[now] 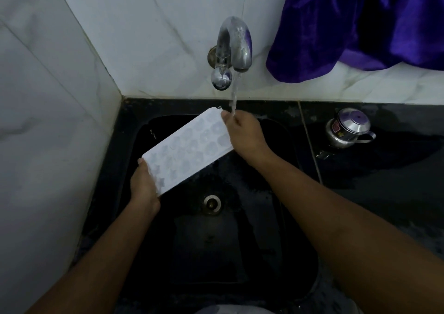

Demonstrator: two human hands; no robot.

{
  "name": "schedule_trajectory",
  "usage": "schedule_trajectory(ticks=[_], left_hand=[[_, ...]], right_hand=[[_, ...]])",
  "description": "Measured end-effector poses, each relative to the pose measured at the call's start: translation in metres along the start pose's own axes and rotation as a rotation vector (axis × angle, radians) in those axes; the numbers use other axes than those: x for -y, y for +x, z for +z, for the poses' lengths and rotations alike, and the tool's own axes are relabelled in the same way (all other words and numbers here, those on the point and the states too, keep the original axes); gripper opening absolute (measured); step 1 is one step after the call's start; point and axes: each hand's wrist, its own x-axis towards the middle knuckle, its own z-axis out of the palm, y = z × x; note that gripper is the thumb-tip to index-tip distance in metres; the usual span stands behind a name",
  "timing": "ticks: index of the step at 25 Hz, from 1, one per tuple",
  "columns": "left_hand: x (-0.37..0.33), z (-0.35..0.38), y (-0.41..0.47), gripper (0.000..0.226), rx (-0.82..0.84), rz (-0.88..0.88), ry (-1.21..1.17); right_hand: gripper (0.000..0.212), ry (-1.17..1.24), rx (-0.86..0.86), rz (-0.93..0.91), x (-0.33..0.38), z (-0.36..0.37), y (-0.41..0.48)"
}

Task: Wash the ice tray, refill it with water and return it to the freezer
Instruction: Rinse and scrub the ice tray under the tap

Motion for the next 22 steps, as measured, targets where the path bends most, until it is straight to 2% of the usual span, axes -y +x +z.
schedule_trajectory(ticks=[2,6,7,9,12,16,18,20,22], left_hand=[[0.004,0.006,-0.002,0.05,-0.005,-0.008,0.01],[0.004,0.008,-0.001,0.057,0.024,-0.077,-0.044],[0.004,0.01,-0.003,0.057,0.027,-0.049,-0.034],[0.003,0.015,-0.013,0.052,0.04,0.052,-0.012],[0.001,0.031,-0.035,0.041,0.11,0.189,0.011],[-0.011,0.059,-0.059,0.03,0.385,0.286,0.105],[-0.018,0.073,-0.067,0.034,0.576,0.295,0.199],[-0.022,0.084,-0.068,0.038,0.717,0.301,0.31],[-0.024,0.093,-0.063,0.036,0.748,0.355,0.375]], right_hand=[[0.048,-0.119,-0.052,-0.08,0.002,-0.005,0.002],[0.026,-0.048,0.149,-0.077,-0.005,-0.01,-0.001],[0.025,-0.031,0.136,-0.067,-0.01,-0.01,-0.001],[0.031,0.009,-0.001,-0.002,-0.024,-0.011,0.003],[0.043,0.262,-0.23,0.235,-0.056,-0.018,0.013],[0.051,0.317,-0.459,0.541,-0.118,-0.025,-0.006],[0.042,0.403,-0.407,0.68,-0.147,-0.018,-0.018],[0.033,0.516,-0.236,0.781,-0.164,-0.011,-0.029],[0.046,0.555,-0.107,0.78,-0.167,-0.009,-0.036]])
